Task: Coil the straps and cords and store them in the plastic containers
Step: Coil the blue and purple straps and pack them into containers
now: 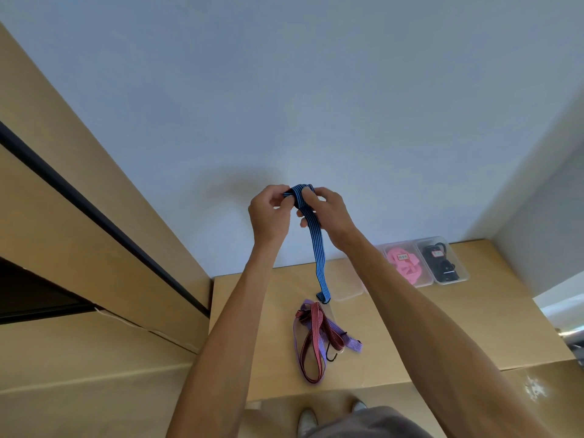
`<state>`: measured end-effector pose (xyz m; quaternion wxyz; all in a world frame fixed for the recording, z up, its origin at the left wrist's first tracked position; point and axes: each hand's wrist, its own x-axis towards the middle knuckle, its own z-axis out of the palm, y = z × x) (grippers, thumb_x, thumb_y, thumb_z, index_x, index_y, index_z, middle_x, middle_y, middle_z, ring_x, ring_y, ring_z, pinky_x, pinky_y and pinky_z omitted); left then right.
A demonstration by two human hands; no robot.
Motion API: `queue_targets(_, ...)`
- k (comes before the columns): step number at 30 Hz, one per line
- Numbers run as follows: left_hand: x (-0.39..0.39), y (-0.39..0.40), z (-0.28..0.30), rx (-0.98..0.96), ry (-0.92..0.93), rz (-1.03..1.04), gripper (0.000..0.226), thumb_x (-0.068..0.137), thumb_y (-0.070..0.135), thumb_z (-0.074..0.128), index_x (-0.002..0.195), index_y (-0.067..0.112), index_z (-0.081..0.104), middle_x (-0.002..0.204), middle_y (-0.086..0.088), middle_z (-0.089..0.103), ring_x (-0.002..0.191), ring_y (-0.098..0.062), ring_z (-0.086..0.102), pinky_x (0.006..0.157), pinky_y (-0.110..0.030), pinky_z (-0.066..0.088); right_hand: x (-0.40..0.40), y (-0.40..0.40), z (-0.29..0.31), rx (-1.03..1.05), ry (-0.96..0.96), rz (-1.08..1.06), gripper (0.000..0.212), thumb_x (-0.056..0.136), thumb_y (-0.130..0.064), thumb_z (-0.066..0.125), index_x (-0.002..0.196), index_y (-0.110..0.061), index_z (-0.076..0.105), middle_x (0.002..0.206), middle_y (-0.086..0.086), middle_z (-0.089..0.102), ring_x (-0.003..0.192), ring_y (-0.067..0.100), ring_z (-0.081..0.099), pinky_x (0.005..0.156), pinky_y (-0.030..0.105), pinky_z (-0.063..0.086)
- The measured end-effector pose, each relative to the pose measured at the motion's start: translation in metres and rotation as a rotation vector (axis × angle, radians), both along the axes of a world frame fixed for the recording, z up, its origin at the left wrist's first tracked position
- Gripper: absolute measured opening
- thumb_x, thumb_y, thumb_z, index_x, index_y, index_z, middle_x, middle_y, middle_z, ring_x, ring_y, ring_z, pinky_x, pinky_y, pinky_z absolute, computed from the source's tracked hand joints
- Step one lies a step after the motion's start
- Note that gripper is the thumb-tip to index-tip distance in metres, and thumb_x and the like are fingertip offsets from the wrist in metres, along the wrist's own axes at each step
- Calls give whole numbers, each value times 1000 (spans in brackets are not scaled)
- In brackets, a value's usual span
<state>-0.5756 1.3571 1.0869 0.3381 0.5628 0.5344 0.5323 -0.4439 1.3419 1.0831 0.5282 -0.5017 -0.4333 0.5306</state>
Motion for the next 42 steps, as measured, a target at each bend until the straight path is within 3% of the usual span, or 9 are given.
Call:
queue_targets(5,-2,-3,-1,16,112,-25,5,90,11,68,95,9,67,85,2,69,75,-9,64,69,-21,53,-3,-3,1,29,-98,-6,37,98,-33,56,97,2,68,78,10,69,60,21,64,62,34,56)
queue_targets(10,-12,5,12,-521,-270,-140,36,93,41,62,89,7,70,65,-6,68,52,-16,58,50,-26,48,-3,-6,4,128,-165,-32,28,100,-23,55,99,3,65,82,12,68,65,18,65,65,30,58)
queue_targets(14,-21,10,14,-670,-539,-202,21,92,20,72,92,-1,70,73,-14,71,58,-18,63,56,-25,54,-1,-8,1,102,-155,0,18,96,-15,57,102,-2,66,88,11,70,69,13,64,64,20,53)
queue_targets(19,-20,8,8,-604,-683,-142,6,90,-5,65,88,0,66,69,-10,72,64,-17,66,61,-22,57,-6,-12,-7,-42,39,-50,26,93,-15,62,115,-2,65,83,13,72,62,20,60,57,27,48)
queue_targets(24,-9,6,-3,-324,-319,76,19,80,-9,69,83,9,68,78,-5,70,68,-19,67,65,-26,58,-15,-9,-13,-182,-15,-111,31,88,-15,66,116,-3,59,71,9,73,61,18,65,64,31,54)
queue_targets(26,-7,3,-11,-182,-88,130,20,79,-6,69,86,12,68,79,-1,69,73,-16,68,68,-25,59,-16,-8,-12,-206,-216,-111,45,79,-17,74,119,-11,56,72,8,74,68,16,69,73,32,56)
queue_targets(29,-8,-1,-21,-31,152,127,28,80,-5,69,104,11,69,77,6,66,71,-8,66,64,-11,52,-20,-8,-6,-191,-484,-32,53,71,-12,77,118,-17,54,79,3,68,68,18,65,70,33,56)
queue_targets(34,-14,-2,-32,103,445,-9,31,80,-13,62,104,2,75,94,-14,71,85,-28,65,78,-36,54,-23,-8,8,-21,-1184,86,37,77,-6,59,113,-15,60,90,4,60,71,24,54,56,29,38)
queue_targets(42,-21,7,-24,67,544,-198,34,90,-7,53,109,10,77,102,-14,69,93,-26,63,84,-36,53,-13,0,7,163,-1155,75,23,88,0,59,99,-11,76,103,11,61,83,29,61,65,33,44)
